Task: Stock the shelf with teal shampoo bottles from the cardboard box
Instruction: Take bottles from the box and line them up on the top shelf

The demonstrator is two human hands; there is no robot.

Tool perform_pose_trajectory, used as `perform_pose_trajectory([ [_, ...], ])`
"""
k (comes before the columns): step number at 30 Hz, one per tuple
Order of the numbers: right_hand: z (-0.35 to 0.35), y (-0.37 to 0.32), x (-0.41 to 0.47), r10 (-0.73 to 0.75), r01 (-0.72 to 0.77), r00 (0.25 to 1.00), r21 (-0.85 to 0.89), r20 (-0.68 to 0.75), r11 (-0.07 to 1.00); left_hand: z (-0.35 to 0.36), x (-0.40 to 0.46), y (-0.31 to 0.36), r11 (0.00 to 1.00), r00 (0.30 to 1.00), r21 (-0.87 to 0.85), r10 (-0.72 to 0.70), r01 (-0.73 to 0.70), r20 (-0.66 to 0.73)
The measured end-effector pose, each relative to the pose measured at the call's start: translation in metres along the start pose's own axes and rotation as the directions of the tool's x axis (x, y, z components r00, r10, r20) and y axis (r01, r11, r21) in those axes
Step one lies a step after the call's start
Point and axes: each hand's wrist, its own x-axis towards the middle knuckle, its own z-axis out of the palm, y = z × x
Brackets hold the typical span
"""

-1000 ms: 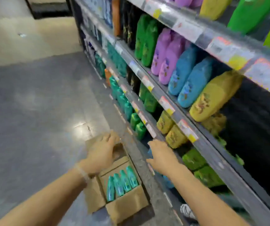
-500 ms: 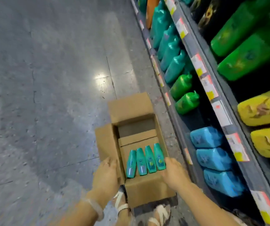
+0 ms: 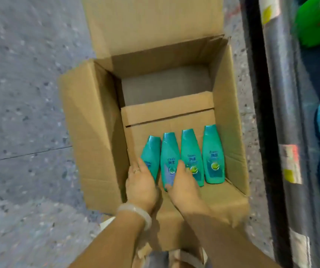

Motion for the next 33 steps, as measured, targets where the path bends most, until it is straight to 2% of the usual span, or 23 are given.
perform_pose_trajectory([
  [2,0.010,-0.007,0.010,0.008,-0.011,0.998,-0.040,-0.069,0.999,0.010,0.011,0.000,0.999,0.998,0.011,-0.033,0.034,-0.056],
  [5,0.017,-0.016,0.021,-0.012,0.004,0.988,-0.052,-0.153,0.999,0.008,0.022,-0.001,0.988,0.996,-0.146,-0.067,0.057,-0.066],
  [10,-0.004,-0.024,0.036,-0.002,0.018,0.994,0.148,-0.109,0.989,-0.019,0.021,0.001,0.911,0.992,-0.402,-0.119,0.090,-0.046],
  [13,-0.029,-0.017,0.026,-0.069,0.085,0.995,0.249,-0.074,0.965,-0.044,0.009,0.006,0.901,0.986,-0.433,-0.066,-0.009,-0.156],
  [16,-0.060,-0.008,-0.007,-0.102,0.158,0.981,0.378,-0.164,0.912,-0.075,-0.014,0.011,0.828,0.964,-0.534,0.031,-0.172,-0.263],
  [20,-0.118,-0.007,-0.082,-0.125,0.290,0.938,0.537,-0.322,0.792,-0.129,-0.073,0.036,0.664,0.926,-0.670,0.097,-0.334,-0.365],
  [26,-0.221,-0.020,-0.244,-0.100,0.527,0.819,0.672,-0.565,0.520,-0.232,-0.207,0.100,0.471,0.835,-0.699,0.186,-0.539,-0.518],
  [30,-0.274,-0.027,-0.365,0.039,0.607,0.730,0.673,-0.682,0.423,-0.306,-0.313,0.140,0.375,0.723,-0.620,0.304,-0.689,-0.620],
  [33,-0.302,-0.024,-0.456,0.116,0.665,0.662,0.651,-0.741,0.367,-0.350,-0.382,0.158,0.281,0.626,-0.566,0.459,-0.775,-0.630],
])
